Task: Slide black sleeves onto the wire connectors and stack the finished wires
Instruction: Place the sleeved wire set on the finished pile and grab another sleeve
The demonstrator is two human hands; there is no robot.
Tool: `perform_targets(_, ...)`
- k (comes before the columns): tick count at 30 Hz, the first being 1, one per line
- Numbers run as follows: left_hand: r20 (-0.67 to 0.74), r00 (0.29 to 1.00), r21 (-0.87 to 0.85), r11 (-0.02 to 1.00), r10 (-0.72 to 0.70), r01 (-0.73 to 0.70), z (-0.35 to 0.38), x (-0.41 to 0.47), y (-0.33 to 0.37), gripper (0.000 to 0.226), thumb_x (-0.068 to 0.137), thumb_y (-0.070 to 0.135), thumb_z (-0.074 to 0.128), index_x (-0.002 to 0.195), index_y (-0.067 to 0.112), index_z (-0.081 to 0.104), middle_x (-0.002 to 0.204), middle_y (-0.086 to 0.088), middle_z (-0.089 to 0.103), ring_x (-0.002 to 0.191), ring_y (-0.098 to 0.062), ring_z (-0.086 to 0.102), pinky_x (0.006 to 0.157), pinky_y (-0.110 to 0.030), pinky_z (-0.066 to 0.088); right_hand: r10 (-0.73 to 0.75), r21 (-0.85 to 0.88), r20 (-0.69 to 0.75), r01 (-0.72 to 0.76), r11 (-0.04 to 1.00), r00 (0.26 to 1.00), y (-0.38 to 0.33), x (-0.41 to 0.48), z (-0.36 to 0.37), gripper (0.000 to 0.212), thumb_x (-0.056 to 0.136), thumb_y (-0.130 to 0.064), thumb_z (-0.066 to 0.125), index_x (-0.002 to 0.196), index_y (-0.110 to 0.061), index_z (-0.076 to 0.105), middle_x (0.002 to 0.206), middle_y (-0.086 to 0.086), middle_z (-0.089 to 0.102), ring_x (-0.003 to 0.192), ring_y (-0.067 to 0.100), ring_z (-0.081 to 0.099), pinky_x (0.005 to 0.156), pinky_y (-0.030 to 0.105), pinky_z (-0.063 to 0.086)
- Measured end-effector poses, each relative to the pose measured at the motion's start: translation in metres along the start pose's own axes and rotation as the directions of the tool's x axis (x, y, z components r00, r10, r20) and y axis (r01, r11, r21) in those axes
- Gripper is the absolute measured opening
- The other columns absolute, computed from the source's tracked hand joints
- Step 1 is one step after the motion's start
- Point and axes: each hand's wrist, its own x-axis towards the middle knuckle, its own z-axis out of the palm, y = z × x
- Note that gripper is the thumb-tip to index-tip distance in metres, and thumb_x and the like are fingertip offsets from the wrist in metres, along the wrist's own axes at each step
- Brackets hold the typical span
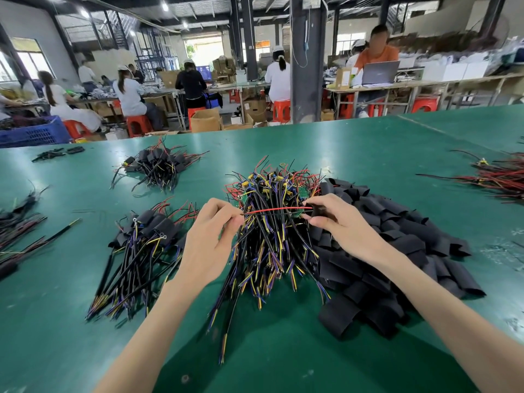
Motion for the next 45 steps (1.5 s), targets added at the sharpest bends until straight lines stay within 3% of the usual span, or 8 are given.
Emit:
perform_targets(13,-0.003,1.0,0.087,0.996,-0.021,0.021,0.001,0.001,-0.003,0.017,0.093,0.021,0.052,0.088,0.01,0.064,0.09,0.009,0.046,0.079,-0.008,0.04,0.07,-0.021,0.031,-0.091,0.123,-0.018,0.092,0.988,0.996,-0.013,-0.002,-0.003,0.039,0.088,0.0,0.059,0.11,-0.031,0.059,0.109,0.007,0.061,0.104,0.023,0.059,0.098,0.042,0.043)
perform_targets(18,0.027,0.998,0.085,0.994,0.061,-0.063,0.004,-0.002,0.004,0.015,0.091,0.017,0.055,0.091,0.006,0.065,0.092,0.006,0.046,0.086,-0.011,0.045,0.081,-0.019,0.035,-0.172,-0.158,-0.032,0.165,0.974,0.985,-0.012,-0.003,0.0,0.034,0.085,-0.007,0.065,0.117,-0.016,0.062,0.101,0.002,0.06,0.097,0.023,0.053,0.089,0.03,0.041)
perform_targets(23,0.137,0.984,0.1,0.987,0.113,-0.127,0.009,-0.007,0.016,0.027,0.089,0.004,0.054,0.114,0.009,0.064,0.106,-0.005,0.05,0.102,-0.017,0.045,0.097,-0.018,0.03,-0.37,-0.56,-0.084,0.263,0.785,0.925,-0.019,-0.007,0.007,0.037,0.082,-0.027,0.064,0.114,-0.009,0.066,0.101,0.001,0.064,0.104,0.025,0.044,0.09,0.034,0.028)
perform_targets(27,0.208,0.973,0.039,0.993,0.097,-0.107,0.015,-0.01,0.026,0.047,0.091,-0.004,0.051,0.135,0.011,0.047,0.118,-0.007,0.049,0.108,-0.016,0.045,0.099,-0.015,0.029,-0.462,-0.646,-0.041,0.33,0.689,0.886,-0.031,-0.012,0.015,0.038,0.084,-0.033,0.058,0.109,-0.007,0.066,0.098,0.002,0.065,0.1,0.023,0.043,0.085,0.034,0.034)
perform_targets(30,0.183,0.979,-0.017,0.996,0.089,-0.087,0.019,-0.011,0.031,0.046,0.09,-0.002,0.057,0.134,0.007,0.045,0.129,-0.007,0.045,0.11,-0.011,0.046,0.098,-0.014,0.034,-0.444,-0.649,0.067,0.377,0.661,0.894,-0.039,-0.017,0.023,0.036,0.087,-0.029,0.058,0.111,-0.004,0.064,0.102,0.007,0.064,0.095,0.031,0.053,0.084,0.041,0.045)
perform_targets(35,0.111,0.987,-0.002,0.994,0.113,-0.114,0.021,-0.011,0.029,0.026,0.084,-0.002,0.065,0.11,-0.004,0.06,0.128,-0.014,0.046,0.1,-0.004,0.049,0.094,-0.017,0.039,-0.371,-0.578,0.07,0.341,0.741,0.926,-0.048,-0.023,0.027,0.031,0.089,-0.022,0.06,0.115,-0.004,0.061,0.107,0.008,0.061,0.088,0.03,0.062,0.075,0.038,0.052)
perform_targets(39,0.078,0.991,0.019,0.994,0.104,-0.106,0.022,-0.01,0.03,0.025,0.086,0.003,0.065,0.11,-0.002,0.061,0.117,-0.01,0.051,0.102,-0.008,0.05,0.096,-0.013,0.037,-0.267,-0.567,0.102,0.276,0.776,0.958,-0.047,-0.021,0.027,0.04,0.093,-0.027,0.054,0.128,-0.007,0.053,0.12,0.006,0.053,0.097,0.029,0.059,0.079,0.043,0.05)
perform_targets(45,0.086,0.988,0.034,0.991,0.126,-0.129,0.021,-0.009,0.027,0.028,0.082,0.005,0.07,0.11,0.003,0.066,0.103,-0.009,0.052,0.089,-0.006,0.048,0.089,-0.002,0.031,-0.285,-0.501,0.109,0.3,0.812,0.952,-0.044,-0.021,0.026,0.039,0.092,-0.022,0.057,0.126,-0.003,0.053,0.118,0.01,0.055,0.098,0.032,0.058,0.084,0.047,0.048)
